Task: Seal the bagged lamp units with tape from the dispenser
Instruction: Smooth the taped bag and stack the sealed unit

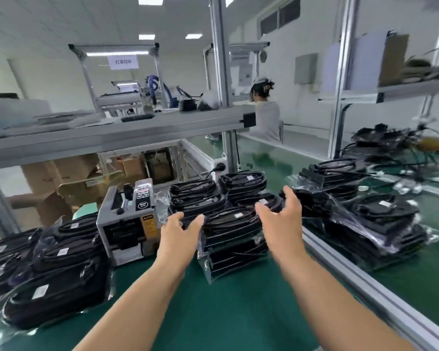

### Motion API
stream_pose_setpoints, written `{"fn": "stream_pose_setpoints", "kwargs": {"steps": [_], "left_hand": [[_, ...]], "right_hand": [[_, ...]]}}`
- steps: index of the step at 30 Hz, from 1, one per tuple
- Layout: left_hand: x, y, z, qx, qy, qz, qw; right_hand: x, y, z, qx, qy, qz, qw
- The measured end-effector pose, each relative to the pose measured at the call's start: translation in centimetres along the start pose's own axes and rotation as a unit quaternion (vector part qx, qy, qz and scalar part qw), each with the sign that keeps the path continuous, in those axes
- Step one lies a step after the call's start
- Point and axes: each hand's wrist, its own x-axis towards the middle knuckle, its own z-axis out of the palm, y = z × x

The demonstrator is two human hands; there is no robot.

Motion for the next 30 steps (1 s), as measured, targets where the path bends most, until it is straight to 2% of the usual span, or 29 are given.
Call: {"fn": "stream_pose_setpoints", "kwargs": {"steps": [2,4,7,11,18,21,25,27,30], "left_hand": [[1.1,0.8,1.3,-0.047,-0.005,-0.064,0.997],[2.0,1.3,2.2,-0.084,-0.007,-0.13,0.988],[2.7,1.7,3.2,-0.134,-0.001,-0.202,0.97],[3.3,1.6,4.8,-0.145,-0.029,-0.229,0.962],[3.5,0.2,5.7,-0.144,-0.042,-0.209,0.966],[3.3,-0.4,5.6,-0.157,-0.051,-0.188,0.968],[2.2,-1.6,4.5,-0.233,-0.089,-0.152,0.956],[0.8,-1.9,3.3,-0.255,-0.111,-0.12,0.953],[-1.9,-2.4,1.3,-0.318,-0.133,-0.095,0.934]], "right_hand": [[2.0,1.4,-1.2,0.057,0.038,0.144,0.987],[3.0,2.8,-1.5,0.111,0.026,0.266,0.957],[3.2,4.3,-0.6,0.06,-0.044,0.306,0.949],[3.8,4.8,1.3,0.018,-0.12,0.264,0.957],[4.3,6.3,3.2,0.01,-0.176,0.228,0.958],[3.9,6.3,3.1,-0.007,-0.155,0.2,0.967],[2.6,5.3,2.9,-0.074,-0.074,0.077,0.991],[1.1,3.8,2.7,-0.03,-0.063,0.011,0.997],[-2.0,1.2,2.5,0.108,-0.106,-0.04,0.988]]}}
